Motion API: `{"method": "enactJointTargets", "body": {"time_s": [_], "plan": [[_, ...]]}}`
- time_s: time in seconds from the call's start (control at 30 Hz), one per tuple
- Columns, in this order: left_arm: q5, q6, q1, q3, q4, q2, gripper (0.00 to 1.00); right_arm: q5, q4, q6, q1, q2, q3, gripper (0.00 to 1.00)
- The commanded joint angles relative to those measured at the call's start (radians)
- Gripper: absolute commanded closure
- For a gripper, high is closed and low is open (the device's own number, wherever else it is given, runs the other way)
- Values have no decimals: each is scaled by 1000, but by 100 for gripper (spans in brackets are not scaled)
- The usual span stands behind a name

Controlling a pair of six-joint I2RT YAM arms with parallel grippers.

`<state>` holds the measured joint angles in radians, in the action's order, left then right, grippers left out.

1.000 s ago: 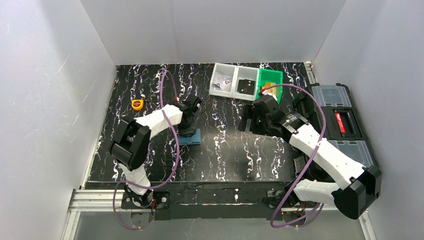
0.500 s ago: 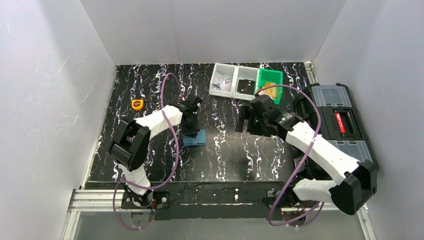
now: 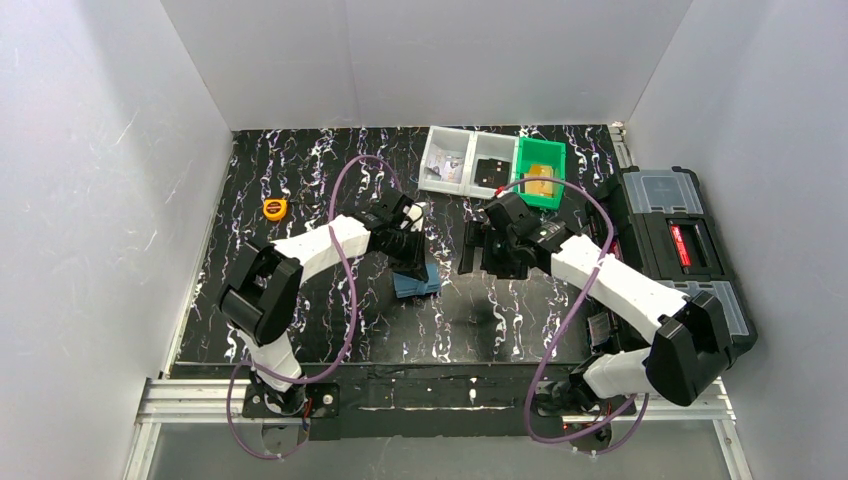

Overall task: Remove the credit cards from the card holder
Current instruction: Open the card holder at the center of the board.

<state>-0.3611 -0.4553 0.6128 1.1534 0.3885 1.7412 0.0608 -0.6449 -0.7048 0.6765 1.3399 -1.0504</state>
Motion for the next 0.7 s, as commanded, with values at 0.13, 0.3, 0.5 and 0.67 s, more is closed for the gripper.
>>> {"method": "enactJointTargets", "body": {"time_s": [0.13, 0.3, 0.5, 0.67], "plan": [[-79, 103, 5, 35, 42, -100, 100, -53, 74, -2, 9, 59, 34, 5], [80, 50, 5, -51, 110, -205, 100, -98, 114, 6, 15, 111, 11, 7], [313, 14, 4, -150, 174, -342, 100, -135, 140, 46, 47, 240, -95, 12], [436, -8, -6, -182, 200, -393, 100, -134, 165, 89, 98, 349, -206, 14]]}}
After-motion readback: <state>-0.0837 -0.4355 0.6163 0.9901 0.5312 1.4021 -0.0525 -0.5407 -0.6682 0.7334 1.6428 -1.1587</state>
